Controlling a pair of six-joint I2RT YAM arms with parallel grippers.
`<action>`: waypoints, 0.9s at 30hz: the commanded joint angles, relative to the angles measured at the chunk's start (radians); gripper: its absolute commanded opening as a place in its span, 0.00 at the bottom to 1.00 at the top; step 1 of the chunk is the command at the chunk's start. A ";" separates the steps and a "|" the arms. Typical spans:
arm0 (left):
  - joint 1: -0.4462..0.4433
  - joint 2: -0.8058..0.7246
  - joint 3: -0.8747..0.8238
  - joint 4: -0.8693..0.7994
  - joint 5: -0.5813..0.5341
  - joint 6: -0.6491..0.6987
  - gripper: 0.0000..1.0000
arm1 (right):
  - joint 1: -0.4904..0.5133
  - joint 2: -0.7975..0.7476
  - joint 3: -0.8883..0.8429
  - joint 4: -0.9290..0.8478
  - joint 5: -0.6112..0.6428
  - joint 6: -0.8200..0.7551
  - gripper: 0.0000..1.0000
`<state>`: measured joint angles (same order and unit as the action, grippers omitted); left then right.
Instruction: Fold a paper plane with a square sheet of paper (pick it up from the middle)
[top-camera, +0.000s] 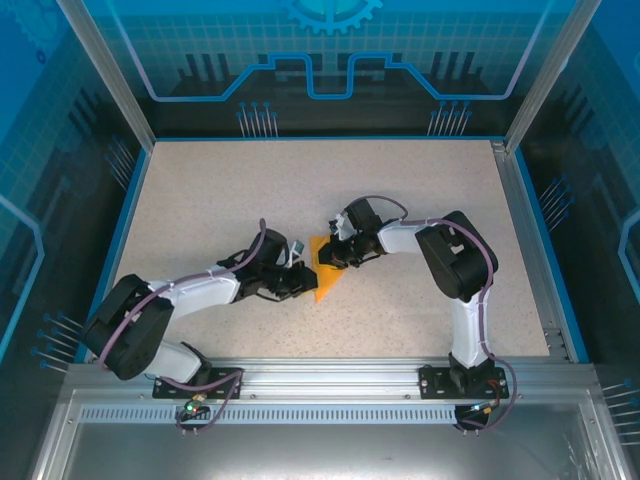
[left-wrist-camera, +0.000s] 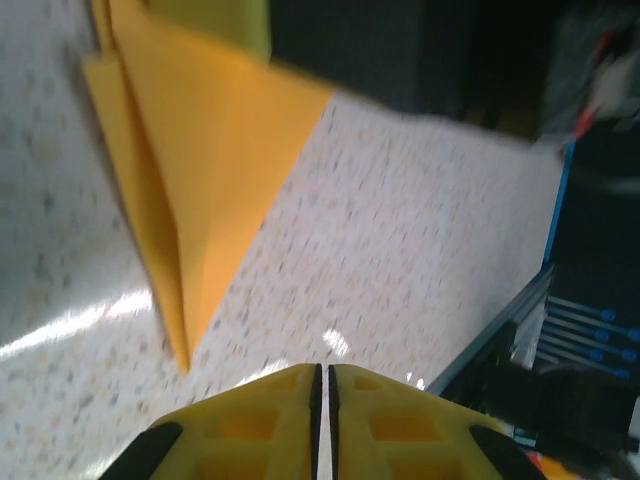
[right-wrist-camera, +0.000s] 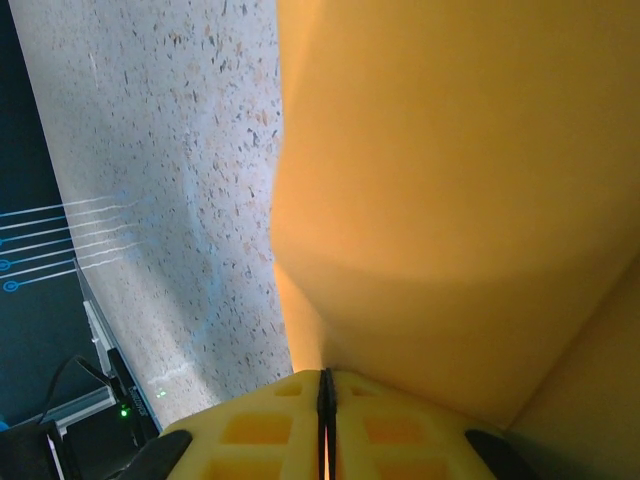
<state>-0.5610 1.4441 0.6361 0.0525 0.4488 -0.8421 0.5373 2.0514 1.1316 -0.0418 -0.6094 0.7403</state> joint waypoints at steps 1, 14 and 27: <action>0.009 0.060 0.054 0.034 -0.054 -0.038 0.14 | 0.018 0.062 -0.053 -0.115 0.120 0.011 0.12; 0.004 0.293 0.159 0.024 -0.092 -0.037 0.12 | 0.017 0.058 -0.054 -0.112 0.108 0.011 0.11; 0.000 0.330 0.045 -0.137 -0.185 0.044 0.02 | -0.016 -0.037 0.012 -0.132 0.079 -0.025 0.14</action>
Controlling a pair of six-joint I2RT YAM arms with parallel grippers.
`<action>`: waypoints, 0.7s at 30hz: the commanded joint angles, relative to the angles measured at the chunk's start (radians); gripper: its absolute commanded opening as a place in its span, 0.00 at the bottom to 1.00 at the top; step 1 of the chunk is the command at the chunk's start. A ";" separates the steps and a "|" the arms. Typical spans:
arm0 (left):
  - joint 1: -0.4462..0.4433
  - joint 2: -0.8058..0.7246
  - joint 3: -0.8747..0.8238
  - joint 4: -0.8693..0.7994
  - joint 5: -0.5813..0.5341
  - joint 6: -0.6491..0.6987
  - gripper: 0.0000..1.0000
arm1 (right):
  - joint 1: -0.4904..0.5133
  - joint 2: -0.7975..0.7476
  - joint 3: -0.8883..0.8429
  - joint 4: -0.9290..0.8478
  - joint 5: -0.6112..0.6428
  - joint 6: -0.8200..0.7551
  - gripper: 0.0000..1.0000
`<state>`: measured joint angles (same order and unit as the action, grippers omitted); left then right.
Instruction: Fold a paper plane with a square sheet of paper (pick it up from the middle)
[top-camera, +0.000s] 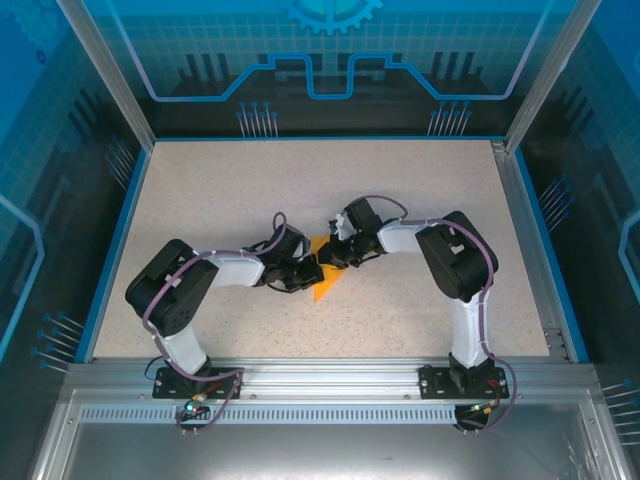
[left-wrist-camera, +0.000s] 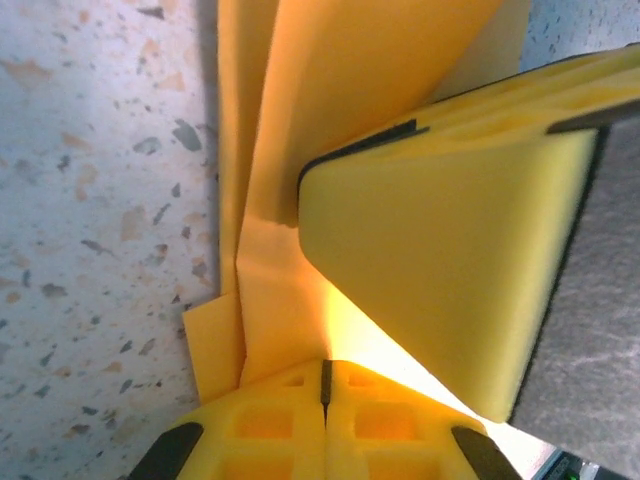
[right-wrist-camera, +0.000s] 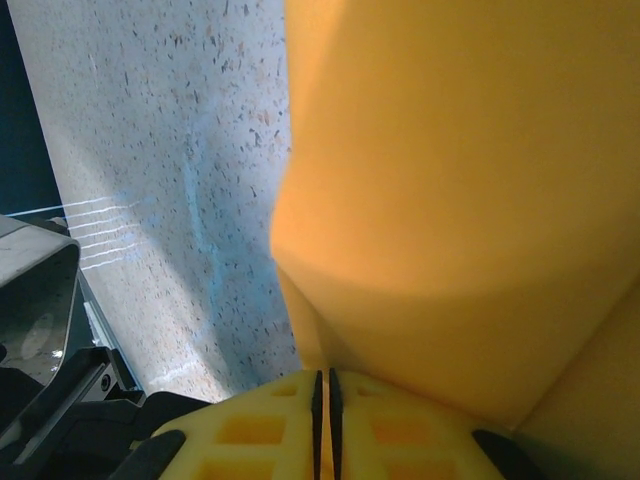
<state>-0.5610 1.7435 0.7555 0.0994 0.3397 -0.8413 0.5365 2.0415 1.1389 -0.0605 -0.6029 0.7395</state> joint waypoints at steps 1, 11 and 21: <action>0.001 0.027 -0.077 -0.185 -0.071 0.051 0.02 | -0.023 -0.051 0.009 -0.116 0.072 -0.030 0.15; 0.000 0.014 -0.048 -0.264 -0.055 0.174 0.00 | -0.028 -0.202 -0.008 -0.144 0.073 -0.144 0.07; 0.000 0.015 -0.058 -0.251 -0.048 0.170 0.00 | 0.057 -0.075 0.023 -0.105 0.118 -0.116 0.03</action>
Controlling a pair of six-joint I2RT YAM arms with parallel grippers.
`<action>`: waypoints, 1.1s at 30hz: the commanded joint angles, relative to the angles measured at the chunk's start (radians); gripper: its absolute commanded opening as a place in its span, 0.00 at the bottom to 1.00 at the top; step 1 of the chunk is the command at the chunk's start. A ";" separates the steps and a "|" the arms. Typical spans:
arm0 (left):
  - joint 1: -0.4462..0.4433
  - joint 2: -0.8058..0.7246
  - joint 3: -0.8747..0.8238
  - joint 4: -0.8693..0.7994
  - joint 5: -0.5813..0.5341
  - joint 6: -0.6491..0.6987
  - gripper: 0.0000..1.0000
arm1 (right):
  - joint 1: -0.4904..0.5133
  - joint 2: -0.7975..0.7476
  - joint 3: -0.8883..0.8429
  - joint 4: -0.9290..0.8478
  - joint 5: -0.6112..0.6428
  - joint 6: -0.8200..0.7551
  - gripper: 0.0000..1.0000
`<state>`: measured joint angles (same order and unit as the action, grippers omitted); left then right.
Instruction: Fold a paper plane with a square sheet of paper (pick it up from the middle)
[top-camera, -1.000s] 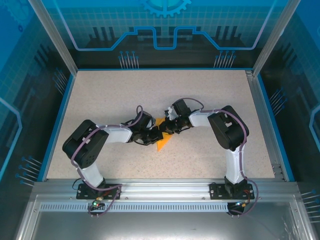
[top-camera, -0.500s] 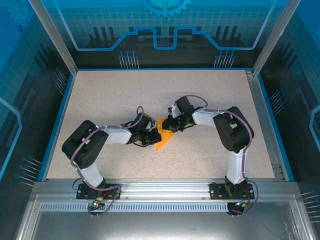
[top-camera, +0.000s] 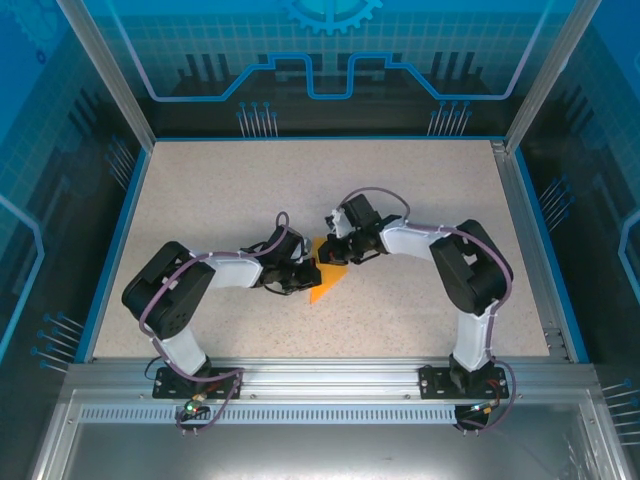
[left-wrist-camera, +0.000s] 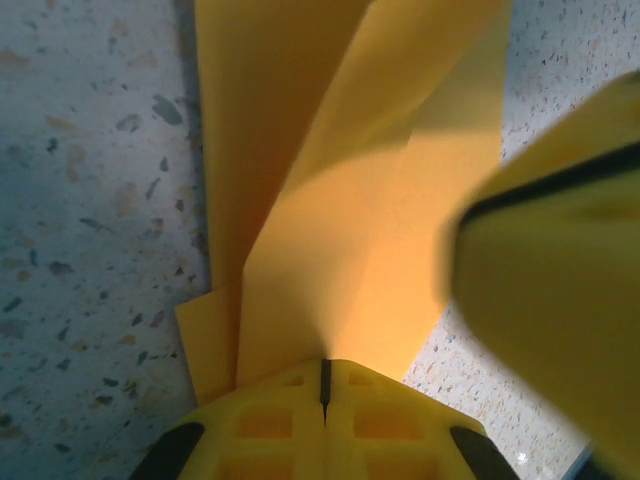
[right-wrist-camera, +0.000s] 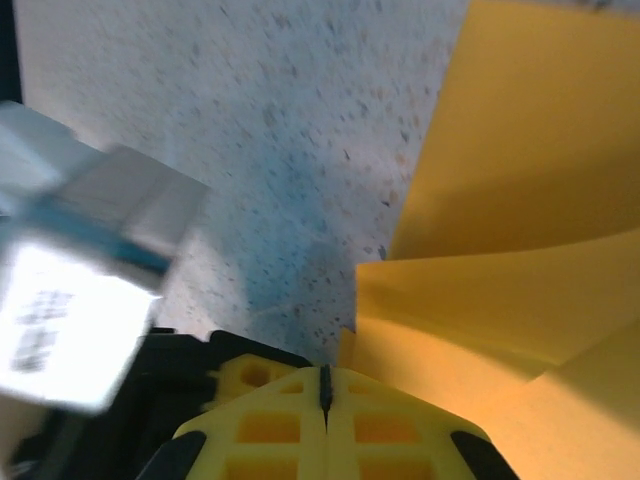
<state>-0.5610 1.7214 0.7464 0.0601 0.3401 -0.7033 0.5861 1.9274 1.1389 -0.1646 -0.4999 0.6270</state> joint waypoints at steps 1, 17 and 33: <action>0.000 0.037 -0.049 -0.211 -0.047 0.034 0.00 | 0.006 0.049 0.024 0.003 0.022 -0.003 0.03; 0.001 0.054 -0.055 -0.223 -0.048 0.060 0.00 | -0.122 0.126 0.060 0.044 0.115 0.005 0.04; 0.000 0.054 -0.055 -0.242 -0.048 0.088 0.00 | -0.218 0.178 0.218 -0.062 0.127 -0.055 0.06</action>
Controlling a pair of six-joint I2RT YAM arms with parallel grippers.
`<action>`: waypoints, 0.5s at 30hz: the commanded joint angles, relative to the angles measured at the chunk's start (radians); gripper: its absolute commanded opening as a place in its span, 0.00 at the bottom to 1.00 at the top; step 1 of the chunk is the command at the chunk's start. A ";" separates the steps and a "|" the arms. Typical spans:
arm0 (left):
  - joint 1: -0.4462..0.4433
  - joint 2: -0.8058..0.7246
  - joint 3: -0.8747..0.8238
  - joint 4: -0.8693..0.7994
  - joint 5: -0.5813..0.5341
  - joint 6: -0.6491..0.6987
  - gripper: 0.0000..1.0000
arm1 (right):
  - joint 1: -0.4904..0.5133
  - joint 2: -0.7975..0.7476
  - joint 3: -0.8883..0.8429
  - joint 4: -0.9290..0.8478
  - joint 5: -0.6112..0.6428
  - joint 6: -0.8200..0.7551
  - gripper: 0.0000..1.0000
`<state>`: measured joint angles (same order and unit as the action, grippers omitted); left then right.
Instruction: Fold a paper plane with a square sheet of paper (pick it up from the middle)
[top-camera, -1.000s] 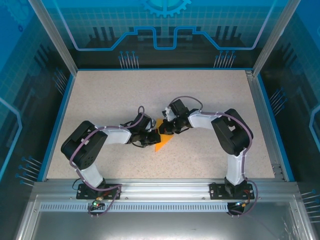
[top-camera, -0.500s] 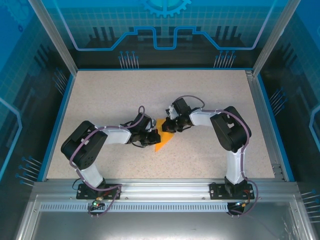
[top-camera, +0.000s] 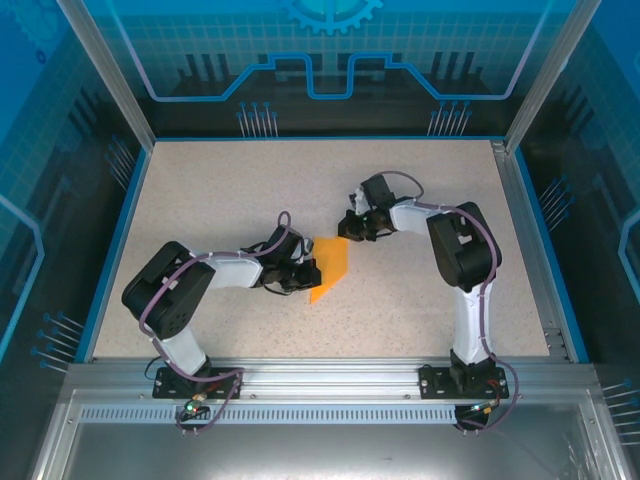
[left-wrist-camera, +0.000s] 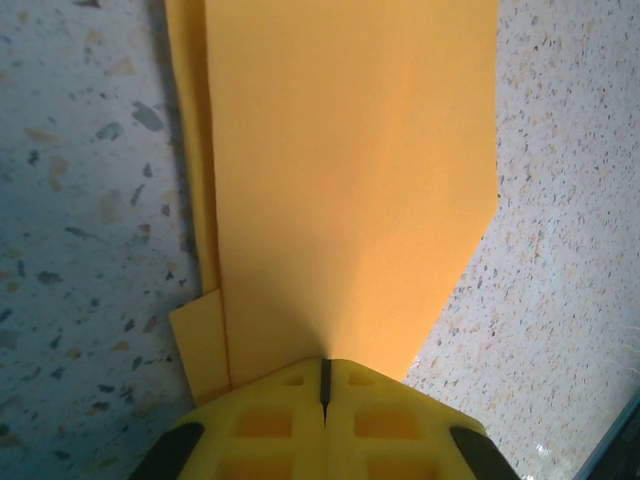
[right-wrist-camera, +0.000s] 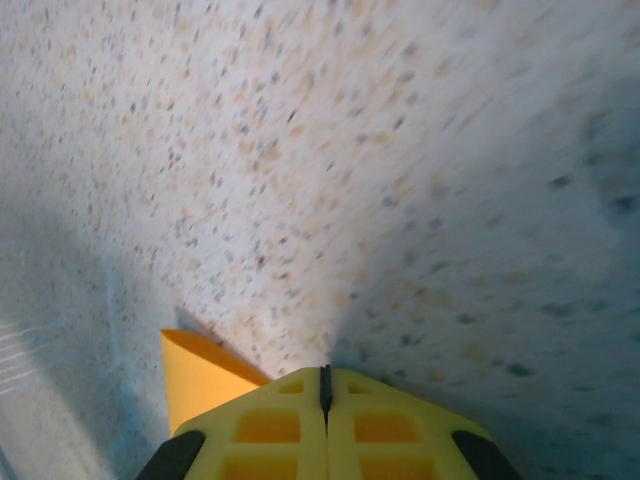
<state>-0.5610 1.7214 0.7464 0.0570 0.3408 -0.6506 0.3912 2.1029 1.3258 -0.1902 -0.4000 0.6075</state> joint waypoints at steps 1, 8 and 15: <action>0.000 0.054 -0.055 -0.240 -0.050 0.037 0.00 | -0.022 -0.015 0.033 -0.038 0.015 -0.041 0.07; 0.001 0.048 -0.050 -0.235 -0.048 0.037 0.00 | 0.025 -0.133 -0.065 0.052 -0.106 0.006 0.08; 0.001 0.048 -0.044 -0.233 -0.041 0.036 0.00 | 0.113 -0.137 -0.184 0.162 -0.122 0.073 0.07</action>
<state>-0.5610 1.7214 0.7490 0.0532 0.3412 -0.6468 0.4820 1.9675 1.1870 -0.0765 -0.4938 0.6418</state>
